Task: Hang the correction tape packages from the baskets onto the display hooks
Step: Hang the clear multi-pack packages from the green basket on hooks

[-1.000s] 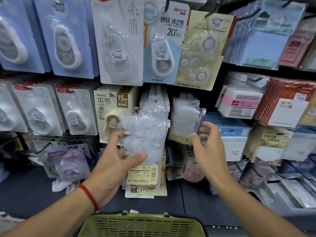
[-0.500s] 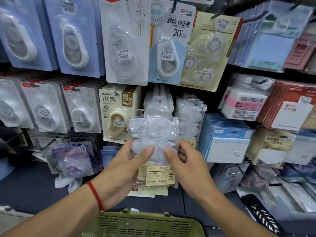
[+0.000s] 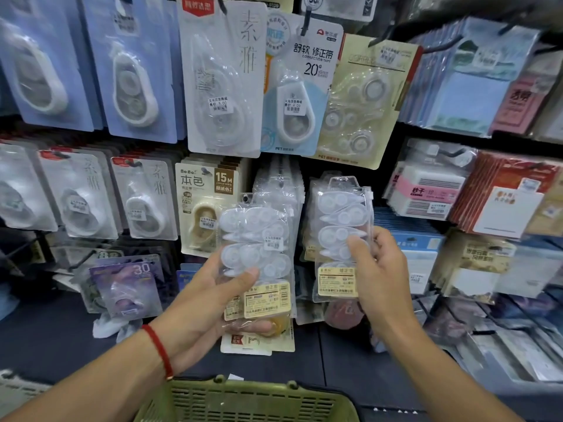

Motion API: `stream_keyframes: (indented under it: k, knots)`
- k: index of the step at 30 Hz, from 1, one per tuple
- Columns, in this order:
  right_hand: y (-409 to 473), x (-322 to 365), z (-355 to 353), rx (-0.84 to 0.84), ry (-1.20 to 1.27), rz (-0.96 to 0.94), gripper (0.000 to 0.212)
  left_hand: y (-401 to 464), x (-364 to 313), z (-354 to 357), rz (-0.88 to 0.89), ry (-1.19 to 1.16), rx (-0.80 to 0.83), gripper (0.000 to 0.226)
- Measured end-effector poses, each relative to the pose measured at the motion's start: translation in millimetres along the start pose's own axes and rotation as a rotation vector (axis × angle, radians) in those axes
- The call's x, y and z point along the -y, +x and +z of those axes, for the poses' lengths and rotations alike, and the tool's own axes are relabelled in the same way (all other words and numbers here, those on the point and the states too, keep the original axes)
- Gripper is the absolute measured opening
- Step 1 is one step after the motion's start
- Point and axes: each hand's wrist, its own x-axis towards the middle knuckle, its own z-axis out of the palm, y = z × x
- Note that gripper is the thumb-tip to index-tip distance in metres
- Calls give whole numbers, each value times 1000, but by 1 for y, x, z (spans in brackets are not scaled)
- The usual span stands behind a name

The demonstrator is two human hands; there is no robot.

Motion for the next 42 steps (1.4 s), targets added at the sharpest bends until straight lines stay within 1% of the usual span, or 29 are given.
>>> stream_keyframes:
  k: [4, 6, 8, 10, 12, 13, 15, 16, 17, 18, 19, 21, 22, 24, 26, 27, 29, 33, 36, 37, 40, 42]
  knots:
    - [-2, 0, 2, -12, 47, 114, 22, -1, -1, 1, 4, -15, -30, 39]
    - [-2, 2, 2, -25, 95, 152, 23, -1, -1, 2, 8, -11, -36, 40]
    - [-2, 2, 3, -41, 109, 169, 22, -2, -2, 4, 14, -11, -38, 39]
    - [-1, 0, 1, -42, 78, 159, 15, -2, -3, 5, 18, -17, -41, 38]
    - [2, -6, -2, -30, -26, 107, 7, -2, -3, 5, 21, -24, -32, 39]
    - [3, -7, -4, -16, -91, 75, 8, -3, -3, 5, 21, -26, -27, 41]
    - [3, -8, -6, -32, -258, -19, 39, -3, -3, 5, 25, -31, -21, 44]
    - [4, -7, -6, -62, -328, -97, 48, -4, -3, 5, 26, -33, -16, 45]
    - [3, -6, -6, -78, -374, -182, 49, -4, -3, 6, 27, -35, -8, 46]
    - [1, -5, -4, -57, -385, -245, 44, -4, -2, 6, 27, -33, 2, 45]
    - [-1, -5, -2, -2, -374, -263, 37, -4, -2, 7, 24, -28, 12, 43]
    - [-7, -6, 6, 189, -323, -191, 25, -4, -1, 9, 22, -4, 33, 39]
    - [-10, -9, 10, 299, -292, -139, 22, -4, 1, 10, 25, 13, 48, 38]
    - [-18, -13, 16, 445, -235, -70, 31, -5, 2, 13, 36, 48, 73, 38]
    - [-22, -14, 20, 486, -149, -14, 39, -6, 4, 15, 51, 73, 80, 39]
    - [-23, -13, 22, 478, -98, 9, 38, -6, 4, 16, 57, 83, 80, 40]
    - [-22, -13, 23, 429, -7, 38, 30, -6, 4, 17, 67, 91, 78, 40]
    - [-15, -11, 19, 224, 151, 127, 25, -4, 2, 16, 70, 67, 8, 43]
    - [-8, -9, 10, 85, 200, 212, 12, -3, 2, 13, 63, 50, -54, 41]
    - [-6, -9, 8, 54, 200, 221, 14, -2, 2, 12, 59, 47, -63, 40]
    - [-4, -8, 4, 6, 175, 215, 28, -3, 2, 11, 59, 57, -68, 39]
    - [-4, -8, 3, -13, 159, 202, 24, -3, 2, 11, 61, 67, -68, 36]
